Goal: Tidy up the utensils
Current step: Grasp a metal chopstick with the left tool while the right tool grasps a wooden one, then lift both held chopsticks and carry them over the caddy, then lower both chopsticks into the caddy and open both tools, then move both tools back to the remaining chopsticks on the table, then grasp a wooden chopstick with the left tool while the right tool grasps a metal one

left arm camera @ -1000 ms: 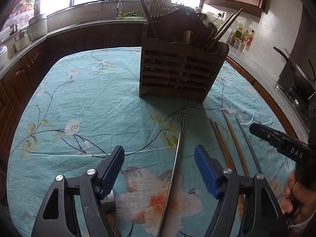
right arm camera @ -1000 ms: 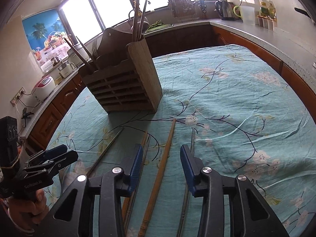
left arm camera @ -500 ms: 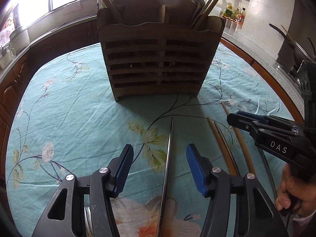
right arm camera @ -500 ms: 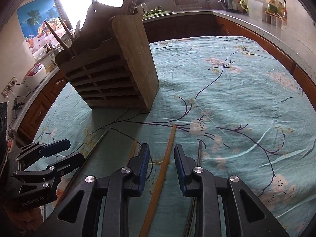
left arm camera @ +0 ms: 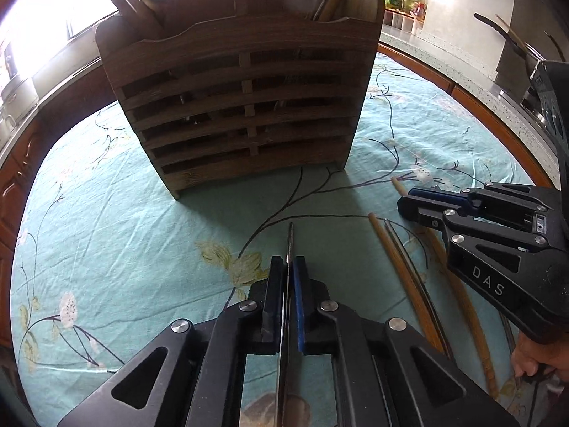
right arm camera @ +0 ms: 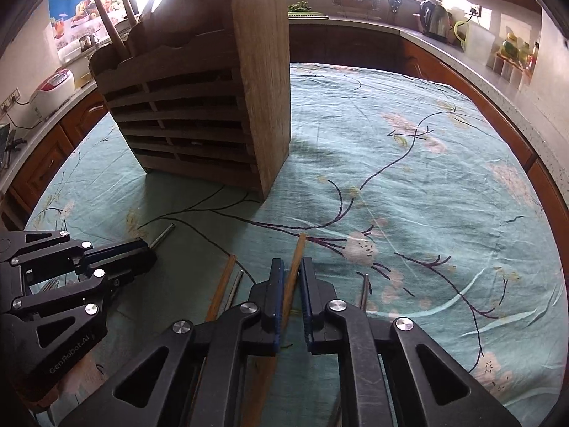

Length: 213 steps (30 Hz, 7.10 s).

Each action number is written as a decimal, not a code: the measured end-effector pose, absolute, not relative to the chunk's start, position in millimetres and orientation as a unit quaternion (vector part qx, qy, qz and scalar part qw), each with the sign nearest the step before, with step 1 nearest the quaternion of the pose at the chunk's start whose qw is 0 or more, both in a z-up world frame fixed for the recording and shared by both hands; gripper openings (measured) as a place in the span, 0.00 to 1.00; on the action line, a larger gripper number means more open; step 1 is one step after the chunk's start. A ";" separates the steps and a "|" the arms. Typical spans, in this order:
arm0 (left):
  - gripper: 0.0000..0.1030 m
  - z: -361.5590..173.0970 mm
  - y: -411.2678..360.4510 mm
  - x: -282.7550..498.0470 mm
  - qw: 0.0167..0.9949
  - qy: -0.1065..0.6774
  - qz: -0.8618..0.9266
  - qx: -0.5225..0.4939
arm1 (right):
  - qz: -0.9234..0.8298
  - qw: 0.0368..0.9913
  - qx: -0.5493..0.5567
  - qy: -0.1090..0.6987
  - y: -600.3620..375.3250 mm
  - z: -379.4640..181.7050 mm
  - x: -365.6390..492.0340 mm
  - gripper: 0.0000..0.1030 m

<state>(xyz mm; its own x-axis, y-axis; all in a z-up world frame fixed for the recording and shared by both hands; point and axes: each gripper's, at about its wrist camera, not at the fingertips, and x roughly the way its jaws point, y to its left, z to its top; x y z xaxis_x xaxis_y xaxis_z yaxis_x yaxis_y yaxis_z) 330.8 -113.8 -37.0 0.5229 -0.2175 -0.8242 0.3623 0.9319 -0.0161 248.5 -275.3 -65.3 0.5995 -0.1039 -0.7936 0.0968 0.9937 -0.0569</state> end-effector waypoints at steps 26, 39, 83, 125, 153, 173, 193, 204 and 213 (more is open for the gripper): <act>0.03 73.2 -19.3 228.3 0.917 0.326 -0.214 -0.081 | 0.015 0.953 0.103 0.285 -271.6 63.0 167.9 0.05; 0.03 89.1 7.4 206.2 0.929 0.289 -0.209 -0.100 | 0.013 0.970 0.093 0.223 -262.3 96.7 149.9 0.05; 0.03 107.7 26.8 322.9 0.964 0.119 -0.137 -0.195 | -0.038 0.991 0.094 0.088 -288.2 166.4 250.0 0.05; 0.36 50.5 -0.6 370.3 0.953 0.233 -0.115 -0.157 | -0.018 0.975 0.143 0.169 -308.2 96.5 264.9 0.52; 0.84 40.9 -6.1 217.5 0.941 0.292 -0.121 -0.125 | -0.069 0.965 0.162 0.193 -331.4 49.2 107.4 0.97; 0.82 21.5 -69.3 237.6 0.905 0.396 -0.150 -0.051 | -0.071 0.944 0.153 0.282 -336.7 -5.4 108.8 0.92; 0.32 -28.1 -137.7 320.0 0.861 0.471 -0.192 0.002 | -0.053 0.919 0.165 0.354 -346.3 -39.7 154.4 0.33; 0.12 -37.2 -148.8 294.8 0.848 0.460 -0.237 0.113 | -0.042 0.914 0.154 0.373 -342.7 -43.3 164.6 0.33; 0.15 -34.0 -123.7 299.1 0.847 0.486 -0.210 0.042 | -0.049 0.903 0.099 0.416 -331.2 -62.0 202.9 0.33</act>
<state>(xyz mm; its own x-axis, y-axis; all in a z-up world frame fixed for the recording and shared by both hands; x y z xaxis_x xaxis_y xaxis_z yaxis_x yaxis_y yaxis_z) 299.1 -123.7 -34.0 0.4392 -0.3158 -0.8411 0.3965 0.9082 -0.1339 202.9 -331.2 -62.0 0.6496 -0.0054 -0.7603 0.1701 0.9757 0.1384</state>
